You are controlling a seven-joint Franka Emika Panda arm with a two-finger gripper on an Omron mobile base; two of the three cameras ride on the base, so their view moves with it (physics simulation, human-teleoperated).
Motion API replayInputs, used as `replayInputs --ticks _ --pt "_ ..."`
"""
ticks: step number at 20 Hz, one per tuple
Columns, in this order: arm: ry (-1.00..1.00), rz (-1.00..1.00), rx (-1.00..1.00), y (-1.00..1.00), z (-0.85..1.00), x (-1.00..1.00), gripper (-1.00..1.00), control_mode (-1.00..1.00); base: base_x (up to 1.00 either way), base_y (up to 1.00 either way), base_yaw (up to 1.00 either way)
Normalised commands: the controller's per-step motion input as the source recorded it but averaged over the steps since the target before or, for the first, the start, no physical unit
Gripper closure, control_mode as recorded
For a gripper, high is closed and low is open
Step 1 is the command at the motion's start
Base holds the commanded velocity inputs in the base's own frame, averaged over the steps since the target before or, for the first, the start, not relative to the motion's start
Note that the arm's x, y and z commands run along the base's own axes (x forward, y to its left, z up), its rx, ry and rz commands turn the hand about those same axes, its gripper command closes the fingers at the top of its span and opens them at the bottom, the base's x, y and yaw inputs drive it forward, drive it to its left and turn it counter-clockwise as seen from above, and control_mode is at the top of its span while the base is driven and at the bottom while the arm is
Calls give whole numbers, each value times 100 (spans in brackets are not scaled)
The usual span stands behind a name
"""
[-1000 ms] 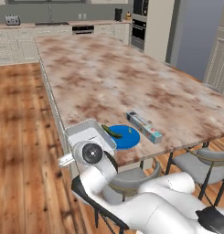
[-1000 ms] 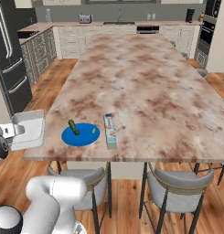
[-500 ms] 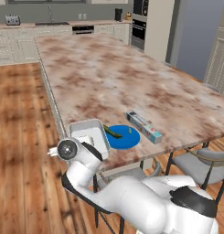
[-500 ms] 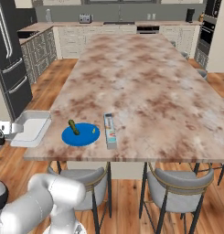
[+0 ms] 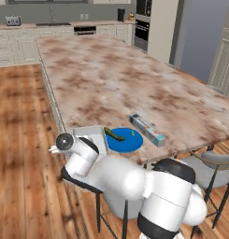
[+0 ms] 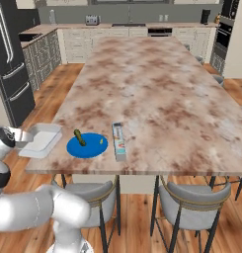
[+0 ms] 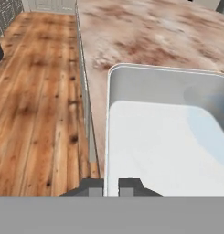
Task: Retrieve the tupperware and aluminum foil from the cabinet and place them on the dining counter near the plate with squash and lemon wedge to prepare for storing leftovers.
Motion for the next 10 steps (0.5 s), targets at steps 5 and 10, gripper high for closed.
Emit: replayInputs --ticks 5,10 --pt "3 0 0 0 -55 51 100 -100 0 0 0" --pt "1 0 0 0 -53 50 100 -100 0 0 0"
